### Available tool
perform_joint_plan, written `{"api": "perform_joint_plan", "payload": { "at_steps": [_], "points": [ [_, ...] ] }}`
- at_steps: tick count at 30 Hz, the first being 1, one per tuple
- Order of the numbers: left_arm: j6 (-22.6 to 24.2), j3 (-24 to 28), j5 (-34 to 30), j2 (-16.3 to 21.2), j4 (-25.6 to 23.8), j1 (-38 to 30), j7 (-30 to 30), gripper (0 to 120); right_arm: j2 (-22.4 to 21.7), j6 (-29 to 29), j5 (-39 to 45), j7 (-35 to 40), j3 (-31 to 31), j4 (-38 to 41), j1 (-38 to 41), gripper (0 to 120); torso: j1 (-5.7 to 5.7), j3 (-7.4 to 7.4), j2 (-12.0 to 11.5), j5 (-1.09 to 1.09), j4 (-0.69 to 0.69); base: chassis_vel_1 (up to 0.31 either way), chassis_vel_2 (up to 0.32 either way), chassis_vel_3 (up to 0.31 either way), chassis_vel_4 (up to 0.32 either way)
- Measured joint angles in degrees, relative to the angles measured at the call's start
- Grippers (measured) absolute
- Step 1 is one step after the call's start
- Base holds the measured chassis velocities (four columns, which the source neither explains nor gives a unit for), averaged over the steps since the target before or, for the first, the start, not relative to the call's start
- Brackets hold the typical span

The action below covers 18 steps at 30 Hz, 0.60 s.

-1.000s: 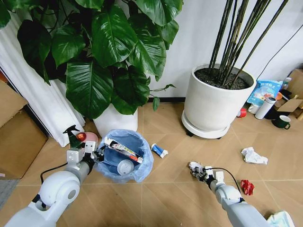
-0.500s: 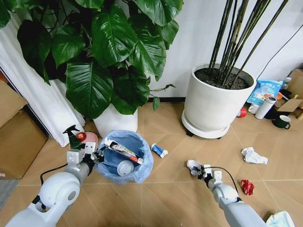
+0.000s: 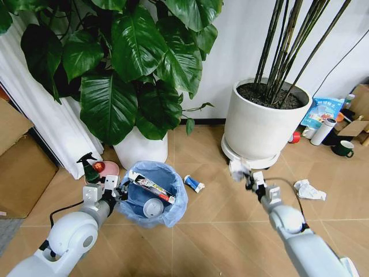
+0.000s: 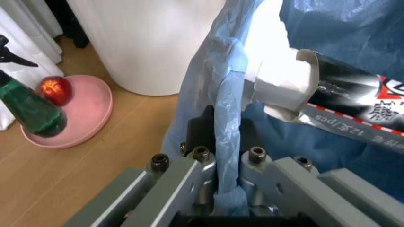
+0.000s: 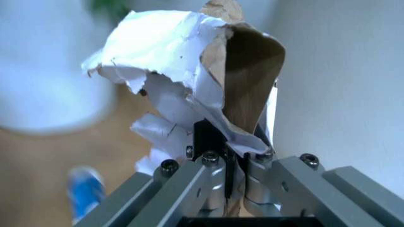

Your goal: Pick up the trash bin and place the garbage on the floor into it.

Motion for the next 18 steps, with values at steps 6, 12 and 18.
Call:
{"api": "perform_joint_plan", "payload": {
  "at_steps": [6,12,18],
  "points": [
    [0.34,1.03,-0.69,0.57,0.37,-0.96,0.11,0,-4.66,-4.76,10.12,1.72,-7.16,15.62,2.91,0,0.00,0.00,0.00,0.00,0.01,0.000,0.000,0.000,0.000],
    [1.23,1.90,-3.03,1.69,1.15,-2.83,0.36,0,-5.07,-8.21,14.00,1.96,-13.59,22.69,4.80,0,0.00,0.00,0.00,0.02,0.00,0.000,0.000,0.000,0.000],
    [1.71,3.32,-4.24,2.57,2.91,-4.56,0.97,0,-4.46,-9.02,15.35,2.01,-23.55,24.48,7.06,0,0.00,0.00,0.00,0.02,0.00,0.000,0.000,0.000,0.000]
  ]
}}
